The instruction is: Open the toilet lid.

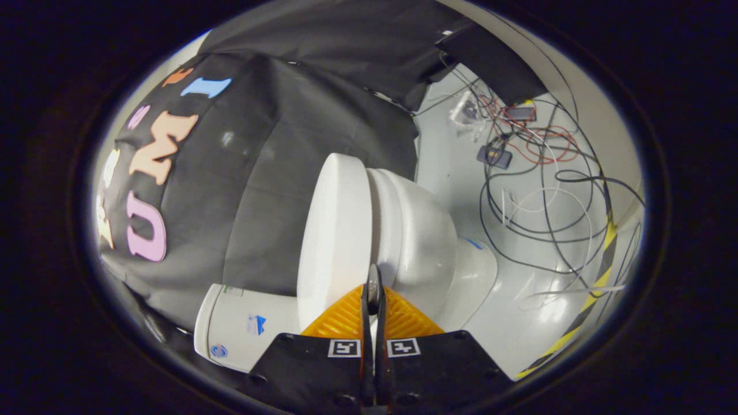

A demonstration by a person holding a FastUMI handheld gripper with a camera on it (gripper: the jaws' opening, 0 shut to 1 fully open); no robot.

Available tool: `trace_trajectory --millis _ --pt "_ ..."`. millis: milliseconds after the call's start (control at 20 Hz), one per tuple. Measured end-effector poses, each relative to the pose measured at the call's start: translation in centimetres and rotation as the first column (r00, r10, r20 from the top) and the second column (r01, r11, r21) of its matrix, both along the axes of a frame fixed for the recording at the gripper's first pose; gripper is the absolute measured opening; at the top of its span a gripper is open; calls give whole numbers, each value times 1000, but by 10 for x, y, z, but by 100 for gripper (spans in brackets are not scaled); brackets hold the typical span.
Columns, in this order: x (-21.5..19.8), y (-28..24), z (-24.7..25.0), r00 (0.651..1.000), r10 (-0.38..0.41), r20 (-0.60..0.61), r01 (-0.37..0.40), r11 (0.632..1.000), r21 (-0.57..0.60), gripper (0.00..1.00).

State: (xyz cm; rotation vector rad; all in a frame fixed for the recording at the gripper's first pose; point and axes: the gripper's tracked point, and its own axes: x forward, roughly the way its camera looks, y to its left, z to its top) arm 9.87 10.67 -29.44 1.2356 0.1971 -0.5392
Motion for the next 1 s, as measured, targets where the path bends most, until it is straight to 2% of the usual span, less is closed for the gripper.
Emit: trace_trajectory --millis 250,500,750,1000 --pt "5 5 40 999 20 46 -15 994 -111 1" --pt "11 18 92 995 50 82 -29 971 -236 1" --pt "27 46 149 988 129 86 -86 915 -394 3" --pt "41 75 182 977 202 65 -142 851 -506 7"
